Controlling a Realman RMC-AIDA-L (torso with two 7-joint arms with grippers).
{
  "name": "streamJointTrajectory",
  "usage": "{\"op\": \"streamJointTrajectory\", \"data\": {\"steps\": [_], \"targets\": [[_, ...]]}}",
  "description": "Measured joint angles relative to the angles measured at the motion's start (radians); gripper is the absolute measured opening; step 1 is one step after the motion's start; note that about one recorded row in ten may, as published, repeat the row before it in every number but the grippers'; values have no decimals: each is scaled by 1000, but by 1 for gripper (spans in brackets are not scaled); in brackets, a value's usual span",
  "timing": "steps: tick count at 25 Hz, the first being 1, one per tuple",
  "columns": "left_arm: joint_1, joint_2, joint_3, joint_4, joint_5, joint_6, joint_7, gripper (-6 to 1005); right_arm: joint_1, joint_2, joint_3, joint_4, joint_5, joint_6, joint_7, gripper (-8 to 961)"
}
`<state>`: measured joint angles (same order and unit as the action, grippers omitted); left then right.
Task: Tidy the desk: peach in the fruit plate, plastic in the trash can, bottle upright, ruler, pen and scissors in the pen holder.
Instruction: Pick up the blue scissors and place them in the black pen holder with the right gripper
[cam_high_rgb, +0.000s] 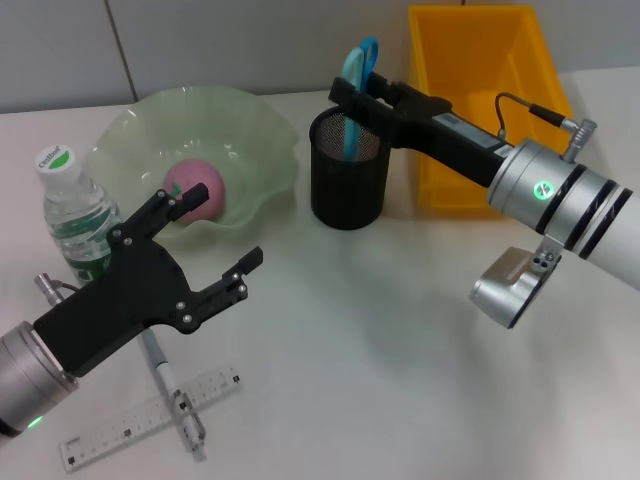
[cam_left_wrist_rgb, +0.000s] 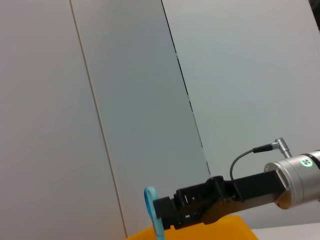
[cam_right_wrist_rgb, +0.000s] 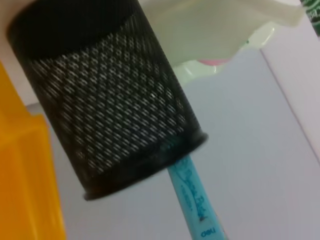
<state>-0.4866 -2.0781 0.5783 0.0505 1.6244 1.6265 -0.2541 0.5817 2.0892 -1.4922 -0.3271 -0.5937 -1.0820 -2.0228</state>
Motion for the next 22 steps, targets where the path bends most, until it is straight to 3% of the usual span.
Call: {"op": "streamJointTrajectory", "data": {"steps": [10, 22], "targets": [[10, 2, -14, 0, 0, 7, 2, 813, -1, -3, -10, -4, 31, 12, 8, 687], [14, -1, -16, -16, 0, 13, 46, 813, 11, 3, -39, -2, 163, 49, -165, 722]]}}
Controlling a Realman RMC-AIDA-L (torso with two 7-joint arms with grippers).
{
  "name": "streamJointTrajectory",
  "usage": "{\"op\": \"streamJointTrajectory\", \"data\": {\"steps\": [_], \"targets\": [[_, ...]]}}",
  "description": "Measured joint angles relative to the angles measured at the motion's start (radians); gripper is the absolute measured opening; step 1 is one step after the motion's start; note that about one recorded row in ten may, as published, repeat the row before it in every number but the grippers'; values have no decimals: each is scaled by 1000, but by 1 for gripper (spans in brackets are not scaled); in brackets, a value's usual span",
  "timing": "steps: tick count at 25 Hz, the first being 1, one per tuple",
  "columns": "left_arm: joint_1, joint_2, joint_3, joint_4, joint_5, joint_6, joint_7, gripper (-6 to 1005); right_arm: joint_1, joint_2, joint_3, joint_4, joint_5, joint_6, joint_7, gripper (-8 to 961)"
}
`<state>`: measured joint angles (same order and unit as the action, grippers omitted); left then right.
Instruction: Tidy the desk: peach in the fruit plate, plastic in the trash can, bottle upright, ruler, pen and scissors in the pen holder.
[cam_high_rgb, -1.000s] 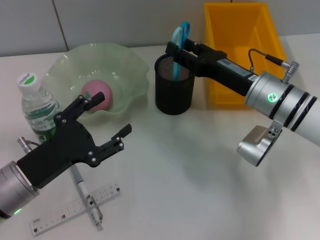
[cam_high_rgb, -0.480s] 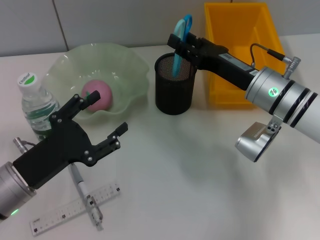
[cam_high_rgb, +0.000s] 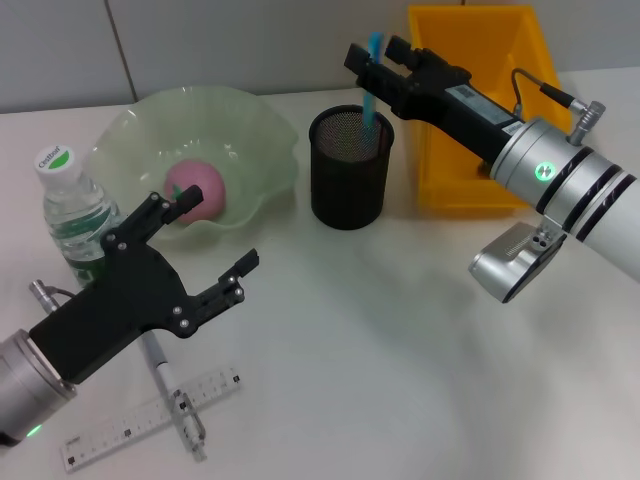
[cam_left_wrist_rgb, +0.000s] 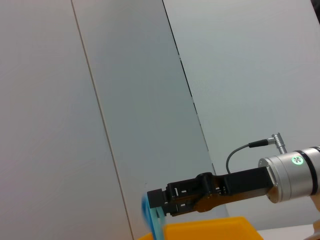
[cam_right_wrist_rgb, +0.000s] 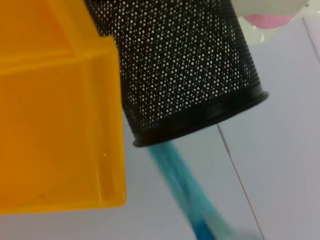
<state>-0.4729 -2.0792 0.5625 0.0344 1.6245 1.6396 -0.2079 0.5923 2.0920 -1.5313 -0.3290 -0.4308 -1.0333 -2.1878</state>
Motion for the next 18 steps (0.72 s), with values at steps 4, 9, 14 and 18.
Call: {"op": "streamJointTrajectory", "data": {"steps": [4, 9, 14, 18], "targets": [[0, 1, -10, -18, 0, 0, 12, 813, -7, 0, -32, 4, 12, -2, 10, 733], [2, 0, -21, -21, -1, 1, 11, 813, -13, 0, -52, -6, 13, -27, 47, 748], [2, 0, -25, -22, -2, 0, 8, 812, -25, 0, -47, -15, 78, -114, 85, 761], [1, -1, -39, -25, -2, 13, 1, 812, -29, 0, -69, -22, 164, -188, 154, 761]]}}
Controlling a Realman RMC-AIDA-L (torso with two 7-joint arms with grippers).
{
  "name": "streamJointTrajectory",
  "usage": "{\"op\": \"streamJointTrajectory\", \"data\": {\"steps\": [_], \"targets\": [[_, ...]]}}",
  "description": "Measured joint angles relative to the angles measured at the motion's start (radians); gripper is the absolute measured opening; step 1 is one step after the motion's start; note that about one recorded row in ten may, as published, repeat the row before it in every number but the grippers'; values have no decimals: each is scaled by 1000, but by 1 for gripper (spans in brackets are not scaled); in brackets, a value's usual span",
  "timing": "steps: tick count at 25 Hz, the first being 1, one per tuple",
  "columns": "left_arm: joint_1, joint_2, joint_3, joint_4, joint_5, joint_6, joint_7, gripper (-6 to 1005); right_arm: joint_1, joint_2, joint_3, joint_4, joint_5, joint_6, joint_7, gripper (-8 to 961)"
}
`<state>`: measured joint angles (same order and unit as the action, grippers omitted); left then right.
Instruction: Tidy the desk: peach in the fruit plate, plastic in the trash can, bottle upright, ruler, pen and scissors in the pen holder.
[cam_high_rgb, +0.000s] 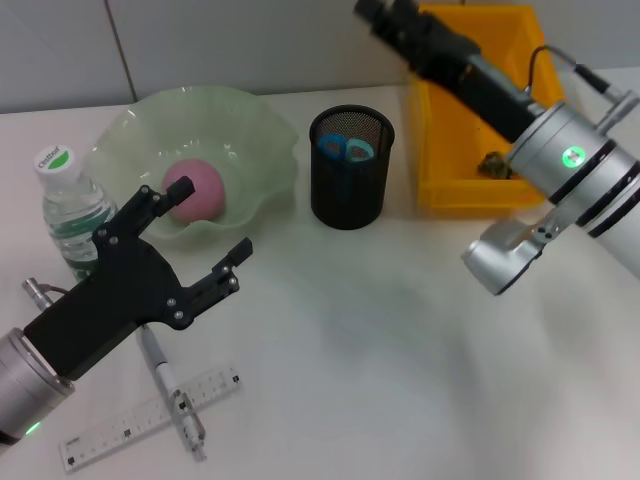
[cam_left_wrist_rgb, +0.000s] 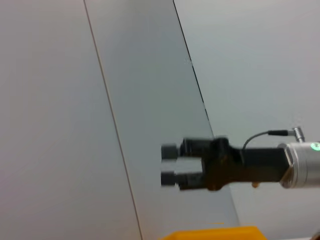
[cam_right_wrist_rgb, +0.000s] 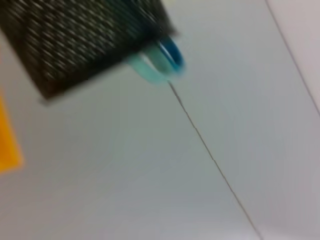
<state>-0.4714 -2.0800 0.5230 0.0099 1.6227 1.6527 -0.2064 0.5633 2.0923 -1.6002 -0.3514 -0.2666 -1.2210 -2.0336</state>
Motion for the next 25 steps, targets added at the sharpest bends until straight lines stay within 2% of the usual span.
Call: {"op": "streamJointTrajectory", "data": {"steps": [2, 3, 4, 7, 8, 9, 11, 13, 14, 17, 18, 19, 22, 25], "targets": [[0, 0, -9, -10, 0, 2, -1, 812, -3, 0, -39, -9, 88, -37, 65, 760], [0, 1, -18, -19, 0, 3, -1, 812, -9, 0, -124, -30, 239, -65, 145, 760], [0, 1, -18, -19, 0, 3, -1, 812, -9, 0, -124, -30, 239, -65, 145, 760], [2, 1, -24, -24, 0, 3, 2, 812, -20, 0, -280, -89, 513, -82, 264, 760], [3, 2, -25, -24, 1, 4, -9, 812, -26, 0, -381, -140, 695, -86, 356, 760], [3, 2, -25, -24, 1, 4, -9, 812, -26, 0, -381, -140, 695, -86, 356, 760], [4, 4, -25, -25, 3, 4, -21, 812, -30, 0, -445, -182, 825, -86, 451, 760], [5, 5, -25, -20, 3, -1, -62, 813, -27, 0, -502, -228, 982, -79, 670, 761], [5, 5, -25, -20, 3, -1, -62, 813, -27, 0, -502, -228, 982, -79, 670, 761], [-1, 8, -20, -9, 7, -6, -116, 813, -22, 0, -529, -257, 1092, -66, 916, 761], [-2, 8, -15, 4, 10, -21, -145, 813, -25, 0, -541, -273, 1132, -46, 1111, 761], [-2, 8, -15, 4, 10, -21, -145, 813, -25, 0, -541, -273, 1132, -46, 1111, 761], [-1, 9, -4, 20, 11, -55, -171, 813, -45, -1, -546, -282, 1133, 9, 1421, 761], [5, 10, 6, 40, 11, -74, -195, 813, -67, -9, -552, -291, 1067, 81, 1723, 761]]}}
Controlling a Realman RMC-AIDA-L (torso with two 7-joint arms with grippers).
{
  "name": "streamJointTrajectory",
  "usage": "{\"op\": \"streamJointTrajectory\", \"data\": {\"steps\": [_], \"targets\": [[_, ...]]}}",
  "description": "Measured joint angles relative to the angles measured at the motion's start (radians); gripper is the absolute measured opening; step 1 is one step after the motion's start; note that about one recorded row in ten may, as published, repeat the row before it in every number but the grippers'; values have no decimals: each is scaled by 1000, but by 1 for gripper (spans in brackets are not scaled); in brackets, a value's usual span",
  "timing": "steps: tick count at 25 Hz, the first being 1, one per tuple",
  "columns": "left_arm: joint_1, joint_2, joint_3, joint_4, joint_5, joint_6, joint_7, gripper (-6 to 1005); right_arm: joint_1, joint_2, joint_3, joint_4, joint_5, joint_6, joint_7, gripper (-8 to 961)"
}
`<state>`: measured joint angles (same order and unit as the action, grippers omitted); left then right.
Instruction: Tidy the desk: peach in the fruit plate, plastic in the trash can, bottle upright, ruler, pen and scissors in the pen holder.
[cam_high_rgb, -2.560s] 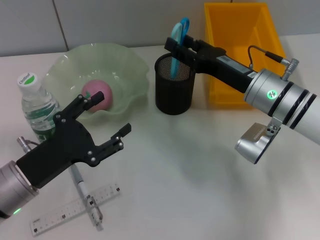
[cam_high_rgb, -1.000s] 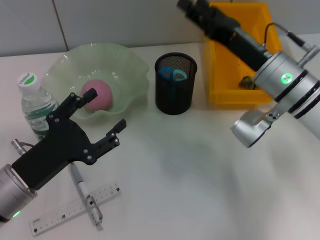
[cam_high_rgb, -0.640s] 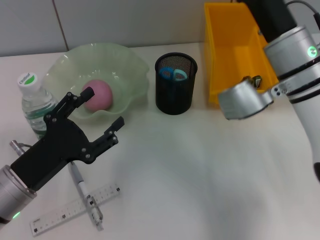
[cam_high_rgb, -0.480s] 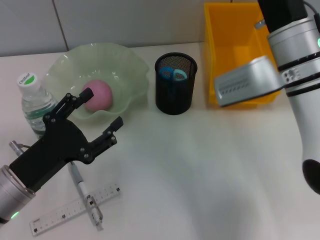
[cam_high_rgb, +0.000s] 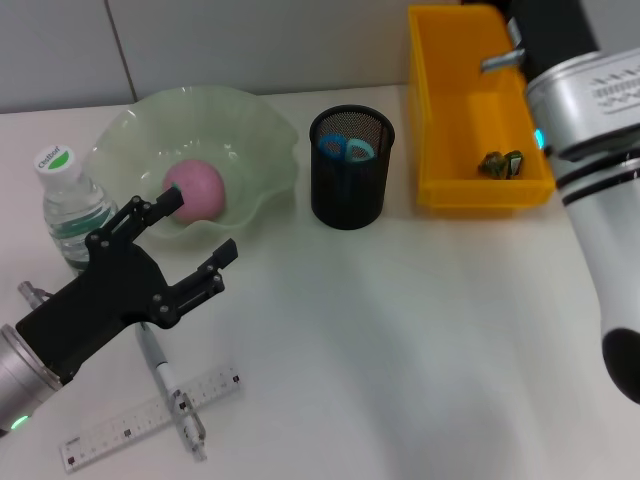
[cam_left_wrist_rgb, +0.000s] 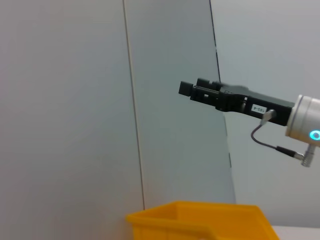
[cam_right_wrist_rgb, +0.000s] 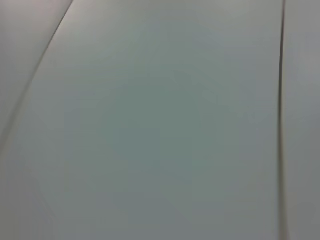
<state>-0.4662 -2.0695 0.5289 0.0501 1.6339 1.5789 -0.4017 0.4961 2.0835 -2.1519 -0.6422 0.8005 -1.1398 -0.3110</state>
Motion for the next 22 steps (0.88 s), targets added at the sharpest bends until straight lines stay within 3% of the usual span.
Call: {"op": "streamJointTrajectory", "data": {"steps": [2, 3, 4, 5, 6, 7, 8, 9, 12, 13, 14, 18, 22], "targets": [[4, 1, 8, 19, 0, -2, -41, 813, -17, -5, 3, 4, -110, 38, 256, 761], [11, 3, 17, 41, 1, 2, -104, 813, -29, -14, 17, 22, -256, 49, 493, 761], [11, 3, 17, 41, 1, 2, -104, 813, -29, -14, 17, 22, -256, 49, 493, 760], [15, 4, 20, 53, 1, 4, -133, 813, -35, -19, 32, 38, -346, 46, 620, 760], [21, 4, 27, 79, 1, 6, -190, 813, -43, -31, 83, 73, -546, 21, 830, 760], [21, 4, 27, 79, 1, 6, -190, 813, -43, -31, 83, 73, -546, 21, 830, 760], [21, 3, 30, 85, 1, 7, -205, 813, -51, -46, 164, 116, -766, -31, 1020, 760], [20, 4, 35, 95, 1, 6, -239, 813, -51, -46, 164, 116, -766, -31, 1020, 760], [16, 6, 43, 125, 2, 0, -307, 813, -55, -70, 287, 190, -1024, -124, 1218, 761], [16, 6, 51, 141, 2, -4, -335, 813, -43, -95, 358, 263, -1177, -195, 1315, 761], [19, 5, 59, 153, 3, -5, -349, 813, -43, -95, 358, 263, -1177, -195, 1315, 761], [31, 4, 97, 181, 9, 1, -382, 813, -23, -143, 391, 366, -1377, -278, 1355, 760], [33, 4, 149, 211, 15, 1, -449, 813, -32, -161, 394, 417, -1463, -304, 1361, 760]]}}
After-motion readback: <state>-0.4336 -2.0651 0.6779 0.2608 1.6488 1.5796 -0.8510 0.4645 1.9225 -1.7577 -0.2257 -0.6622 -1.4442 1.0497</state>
